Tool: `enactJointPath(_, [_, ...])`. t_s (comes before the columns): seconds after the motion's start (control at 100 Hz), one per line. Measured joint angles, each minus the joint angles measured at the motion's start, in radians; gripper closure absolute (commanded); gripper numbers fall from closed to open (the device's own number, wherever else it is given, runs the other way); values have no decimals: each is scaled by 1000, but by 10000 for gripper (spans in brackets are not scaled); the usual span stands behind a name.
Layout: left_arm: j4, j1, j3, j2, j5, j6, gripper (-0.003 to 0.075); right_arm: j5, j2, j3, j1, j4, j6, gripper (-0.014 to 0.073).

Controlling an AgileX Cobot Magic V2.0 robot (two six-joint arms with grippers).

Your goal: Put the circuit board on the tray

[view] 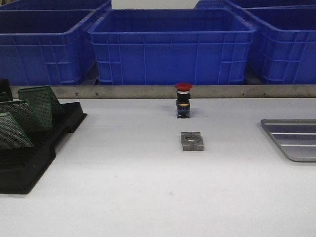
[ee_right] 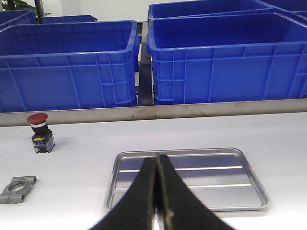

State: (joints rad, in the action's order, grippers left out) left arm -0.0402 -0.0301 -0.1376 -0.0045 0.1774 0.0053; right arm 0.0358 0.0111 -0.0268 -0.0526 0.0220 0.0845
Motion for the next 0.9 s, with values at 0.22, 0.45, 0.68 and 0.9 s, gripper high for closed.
enactJointPath(0.22, [0, 0, -209, 66, 283, 0, 741, 0, 0, 0, 0, 0, 0, 656])
enactJointPath(0.45, [2, 0, -394, 298, 473, 0, 741, 0, 0, 0, 0, 0, 0, 656])
enactJointPath(0.68, [2, 0, -525, 541, 538, 15, 678, 0, 0, 0, 0, 0, 0, 656])
enactJointPath(0.9, [-38, 0, -592, 740, 549, 67, 292, 0, 0, 0, 0, 0, 0, 656])
